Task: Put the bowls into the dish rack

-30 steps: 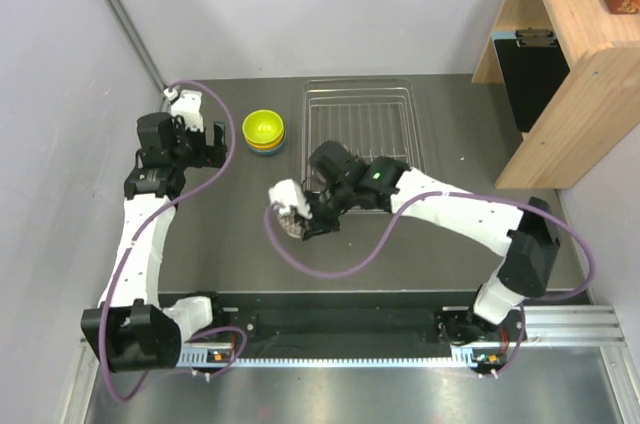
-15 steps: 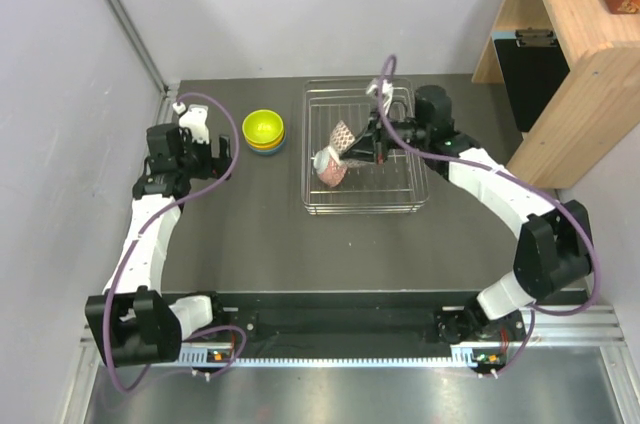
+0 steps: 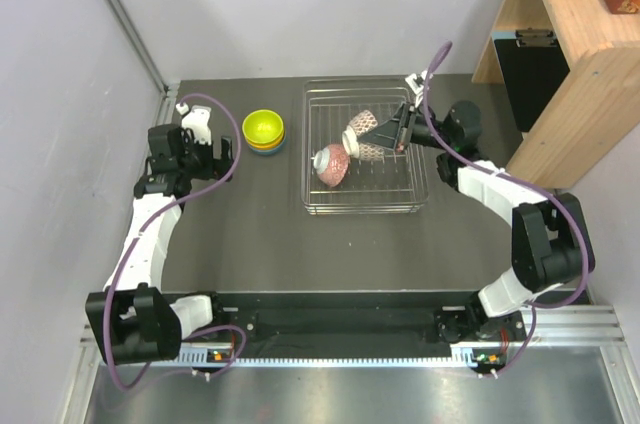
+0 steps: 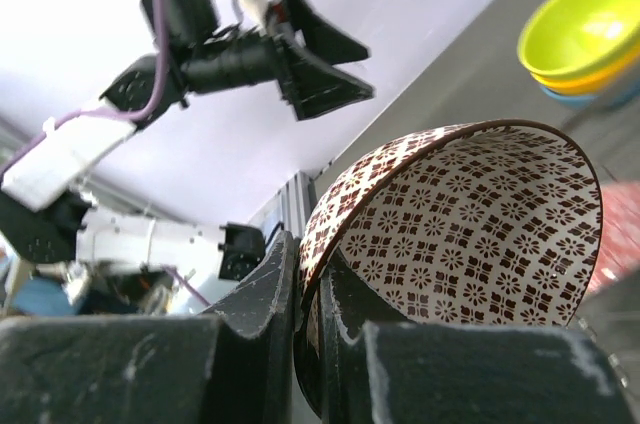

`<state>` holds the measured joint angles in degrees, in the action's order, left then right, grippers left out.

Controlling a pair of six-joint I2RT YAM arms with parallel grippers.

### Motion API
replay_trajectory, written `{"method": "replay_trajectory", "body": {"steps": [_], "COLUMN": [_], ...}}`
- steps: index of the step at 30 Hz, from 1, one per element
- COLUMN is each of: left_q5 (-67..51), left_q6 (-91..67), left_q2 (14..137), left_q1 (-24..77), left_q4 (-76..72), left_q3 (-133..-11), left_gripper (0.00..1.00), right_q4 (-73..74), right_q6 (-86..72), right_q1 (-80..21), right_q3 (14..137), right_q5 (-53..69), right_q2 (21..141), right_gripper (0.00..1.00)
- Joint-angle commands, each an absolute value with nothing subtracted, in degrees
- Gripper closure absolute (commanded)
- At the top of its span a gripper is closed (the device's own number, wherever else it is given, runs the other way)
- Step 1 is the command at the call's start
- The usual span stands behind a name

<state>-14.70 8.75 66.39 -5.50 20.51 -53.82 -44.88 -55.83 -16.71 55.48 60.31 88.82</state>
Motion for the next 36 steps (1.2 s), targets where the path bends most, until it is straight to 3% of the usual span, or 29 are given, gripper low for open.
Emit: {"method": "replay_trajectory", "body": {"steps": [1, 36], "left_q5": [-16.0, -18.4], "left_q6": [9.4, 8.9], "left_q2": [66.2, 66.0], "left_q1": [-5.8, -5.8], "left_q4": [17.8, 18.0], "left_q3": [-53.9, -53.8], "left_gripper": [0.01, 0.01], "right_q4": [-52.2, -55.3], "right_q6": [-60.4, -59.4], "right_q1": [-13.3, -10.6], "right_q3": [53.3, 48.3], "right_q5": [56.3, 50.4], "right_q2": [86.8, 97.2], "right_gripper": [1.00, 1.00]}}
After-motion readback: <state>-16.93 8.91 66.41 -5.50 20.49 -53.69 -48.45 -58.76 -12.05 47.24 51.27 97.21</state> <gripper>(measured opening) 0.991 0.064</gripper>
